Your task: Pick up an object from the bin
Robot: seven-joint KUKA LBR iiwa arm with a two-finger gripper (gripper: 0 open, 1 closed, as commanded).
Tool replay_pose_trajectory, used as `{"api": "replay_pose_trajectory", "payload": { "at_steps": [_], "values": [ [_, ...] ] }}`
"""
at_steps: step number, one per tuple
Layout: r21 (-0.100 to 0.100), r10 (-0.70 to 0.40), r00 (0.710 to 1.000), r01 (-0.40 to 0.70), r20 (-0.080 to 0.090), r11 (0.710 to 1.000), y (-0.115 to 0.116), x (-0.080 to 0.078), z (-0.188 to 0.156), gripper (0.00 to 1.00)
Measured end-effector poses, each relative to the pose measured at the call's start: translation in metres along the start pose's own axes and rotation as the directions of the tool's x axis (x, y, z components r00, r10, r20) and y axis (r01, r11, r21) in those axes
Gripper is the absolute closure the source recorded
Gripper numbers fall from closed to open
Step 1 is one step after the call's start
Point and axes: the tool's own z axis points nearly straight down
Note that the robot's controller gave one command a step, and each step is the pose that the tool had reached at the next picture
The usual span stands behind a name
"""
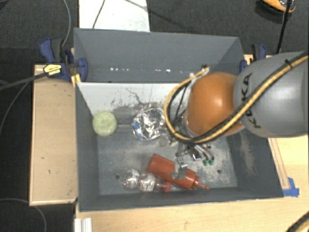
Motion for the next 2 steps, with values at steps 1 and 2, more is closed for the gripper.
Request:
{"api": "replay_pose_trajectory", "payload": {
  "at_steps": [1,2],
  "values": [
    [-0.001,0.036,0.999,-0.036,-0.01,0.999,0.0052,0.0051,0.0279,0.0],
    [0.0,0.104,0.995,-0.104,-0.004,0.995,0.0057,0.0014,0.0346,0.0]
  ]
}}
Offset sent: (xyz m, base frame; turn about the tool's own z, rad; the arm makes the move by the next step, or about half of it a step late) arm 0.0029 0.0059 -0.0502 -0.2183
